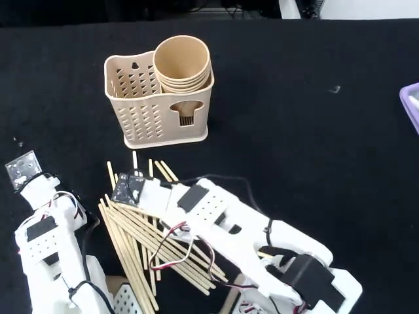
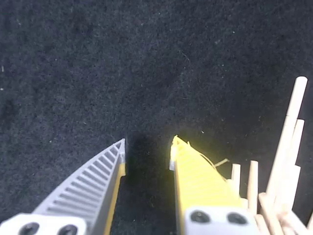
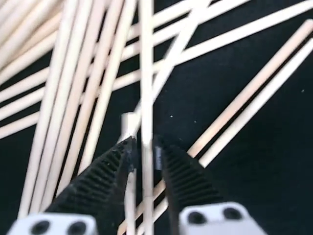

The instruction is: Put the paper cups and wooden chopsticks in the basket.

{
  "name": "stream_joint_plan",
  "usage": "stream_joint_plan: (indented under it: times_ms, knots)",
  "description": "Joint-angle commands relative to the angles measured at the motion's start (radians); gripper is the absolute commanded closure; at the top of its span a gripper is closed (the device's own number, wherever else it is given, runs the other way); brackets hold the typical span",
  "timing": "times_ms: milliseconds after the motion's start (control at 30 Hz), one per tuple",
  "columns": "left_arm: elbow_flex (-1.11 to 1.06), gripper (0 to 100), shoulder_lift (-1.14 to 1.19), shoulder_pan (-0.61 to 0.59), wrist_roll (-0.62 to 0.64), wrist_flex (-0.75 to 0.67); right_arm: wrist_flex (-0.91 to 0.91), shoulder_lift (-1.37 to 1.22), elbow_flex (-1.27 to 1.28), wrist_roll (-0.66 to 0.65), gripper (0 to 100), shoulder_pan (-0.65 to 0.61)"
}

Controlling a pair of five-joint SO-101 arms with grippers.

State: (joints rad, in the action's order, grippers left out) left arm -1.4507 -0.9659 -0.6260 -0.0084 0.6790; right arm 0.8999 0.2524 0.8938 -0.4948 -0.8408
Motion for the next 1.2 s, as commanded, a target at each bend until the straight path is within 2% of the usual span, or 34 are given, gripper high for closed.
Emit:
stream_joint_plan:
  times_ms: [0,167,300,500,633,933,1167]
  knots:
    - [0.005,84,-0.017,0.019,0.008,-0.015,-0.005,0.012,0.001,-0.008,88.0,0.014]
    - [0.005,84,-0.017,0.019,0.008,-0.017,-0.005,0.007,0.004,-0.008,87.5,0.014]
    - [0.005,84,-0.017,0.019,0.008,-0.017,0.083,0.012,-0.051,-0.014,87.5,0.028]
    - [0.005,84,-0.017,0.019,0.008,-0.017,0.064,0.004,-0.124,-0.009,86.8,0.175]
    - [0.005,84,-0.017,0.019,0.008,-0.017,-0.029,0.001,-0.116,0.031,79.5,0.229]
    - [0.005,84,-0.017,0.019,0.008,-0.017,-0.135,-0.165,-0.154,0.140,78.0,0.137]
    - [0.005,84,-0.017,0.018,0.008,-0.015,-0.130,-0.329,-0.257,0.160,79.9,0.150]
